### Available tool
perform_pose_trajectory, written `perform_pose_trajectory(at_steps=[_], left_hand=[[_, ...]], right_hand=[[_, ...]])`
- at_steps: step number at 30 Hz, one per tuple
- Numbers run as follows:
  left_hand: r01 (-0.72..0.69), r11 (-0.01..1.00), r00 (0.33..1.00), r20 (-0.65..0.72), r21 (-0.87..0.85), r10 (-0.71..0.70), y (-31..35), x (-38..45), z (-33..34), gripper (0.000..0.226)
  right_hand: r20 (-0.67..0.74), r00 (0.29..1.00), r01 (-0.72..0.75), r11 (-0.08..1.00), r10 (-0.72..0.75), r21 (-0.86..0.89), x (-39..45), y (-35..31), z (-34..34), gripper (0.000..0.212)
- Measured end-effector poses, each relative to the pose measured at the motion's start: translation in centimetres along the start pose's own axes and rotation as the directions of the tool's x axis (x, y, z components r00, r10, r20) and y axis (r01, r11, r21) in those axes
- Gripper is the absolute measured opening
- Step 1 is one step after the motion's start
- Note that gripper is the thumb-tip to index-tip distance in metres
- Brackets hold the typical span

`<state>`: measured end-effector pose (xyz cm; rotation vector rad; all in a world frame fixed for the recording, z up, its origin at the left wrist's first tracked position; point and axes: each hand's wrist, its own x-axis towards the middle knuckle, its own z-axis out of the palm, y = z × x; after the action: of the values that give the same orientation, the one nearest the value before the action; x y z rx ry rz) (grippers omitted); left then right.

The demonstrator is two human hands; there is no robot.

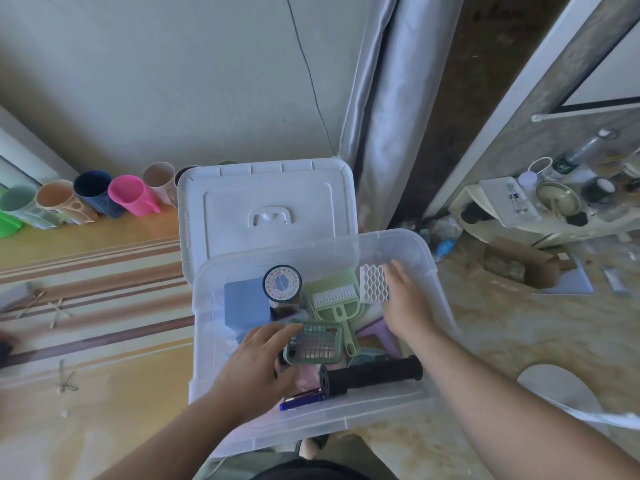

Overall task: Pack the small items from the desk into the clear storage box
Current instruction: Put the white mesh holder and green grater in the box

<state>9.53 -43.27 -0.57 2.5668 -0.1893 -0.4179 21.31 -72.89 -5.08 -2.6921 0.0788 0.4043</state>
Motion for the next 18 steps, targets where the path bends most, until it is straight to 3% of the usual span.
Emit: perform_pose_trajectory(at_steps=[6,12,18], left_hand=[[-0.001,1.000,0.999,0.043,0.019,0.000,0.5,0.4,-0.2,0.067],[-0.056,0.997,0.998,0.040,0.055,0.054,1.6,1.7,-0.4,0.062],[-0.080,0.995,0.996,0.052,0.054,0.077,1.8,2.2,-0.2,0.059]], right_hand=[[0.041,0.999,-0.003,1.000,0.003,0.016,-0.7,0.3,-0.8,0.069],[0.096,0.988,0.121,0.993,-0.119,-0.010,-3.1,-0.4,-0.8,0.057],[0.228,0.969,0.135,0.978,-0.097,-0.161,-3.2,-0.1,-0.7,0.078]])
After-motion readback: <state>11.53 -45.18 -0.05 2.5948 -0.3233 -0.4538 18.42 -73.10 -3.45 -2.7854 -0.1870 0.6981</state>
